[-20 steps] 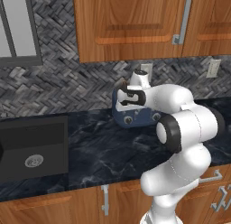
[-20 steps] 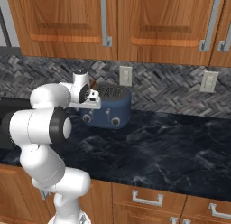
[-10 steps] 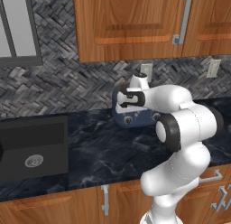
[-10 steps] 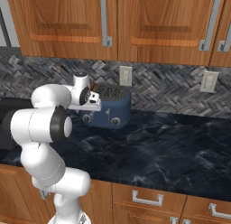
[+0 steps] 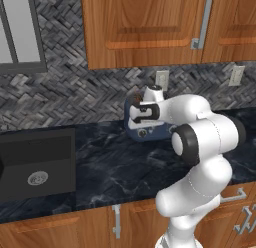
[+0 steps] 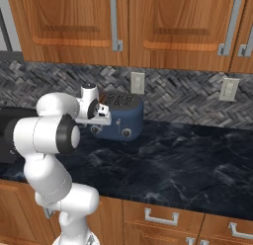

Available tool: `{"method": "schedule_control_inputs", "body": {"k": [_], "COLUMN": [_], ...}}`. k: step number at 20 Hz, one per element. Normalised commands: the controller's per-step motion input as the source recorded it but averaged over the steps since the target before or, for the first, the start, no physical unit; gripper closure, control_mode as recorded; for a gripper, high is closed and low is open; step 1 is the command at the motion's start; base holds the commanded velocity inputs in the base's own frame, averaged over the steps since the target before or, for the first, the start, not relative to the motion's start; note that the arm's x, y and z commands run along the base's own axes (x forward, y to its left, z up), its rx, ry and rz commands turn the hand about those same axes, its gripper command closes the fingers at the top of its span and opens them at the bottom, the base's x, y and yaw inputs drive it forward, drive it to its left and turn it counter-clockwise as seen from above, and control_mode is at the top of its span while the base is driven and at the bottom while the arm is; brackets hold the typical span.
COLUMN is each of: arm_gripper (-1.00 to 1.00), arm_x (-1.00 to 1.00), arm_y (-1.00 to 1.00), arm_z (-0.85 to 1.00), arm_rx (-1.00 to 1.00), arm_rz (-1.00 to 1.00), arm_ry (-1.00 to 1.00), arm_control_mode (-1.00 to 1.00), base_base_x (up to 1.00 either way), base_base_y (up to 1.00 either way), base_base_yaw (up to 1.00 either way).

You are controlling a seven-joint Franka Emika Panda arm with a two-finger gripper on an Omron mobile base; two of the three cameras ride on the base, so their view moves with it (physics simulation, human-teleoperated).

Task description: Start the toaster. Once the lever pops up, take the bread to the plate on the dining counter.

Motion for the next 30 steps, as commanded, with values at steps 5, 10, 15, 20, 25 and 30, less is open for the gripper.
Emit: {"method": "schedule_control_inputs", "body": {"k": [5,10,15,20,25,30], "arm_gripper": [-1.0,-1.0,-1.0,-1.0,-1.0,-1.0], "arm_x": [0.0,0.0,0.0,0.0,0.0,-0.08], "arm_y": [0.0,0.0,0.0,0.0,0.0,0.0], "arm_z": [-0.19,-0.12,-0.1,-0.21,-0.13,0.0], "arm_rx": [0.0,0.0,0.0,0.0,0.0,0.0], "arm_rz": [0.0,0.0,0.0,0.0,0.0,0.0], "arm_ry": [0.0,0.0,0.0,0.0,0.0,0.0], "arm_control_mode": [-1.0,-1.0,-1.0,-1.0,-1.0,-1.0], "base_base_x": [0.0,0.0,0.0,0.0,0.0,0.0], "base_base_y": [0.0,0.0,0.0,0.0,0.0,0.0], "base_base_yaw": [0.0,0.0,0.0,0.0,0.0,0.0]}}
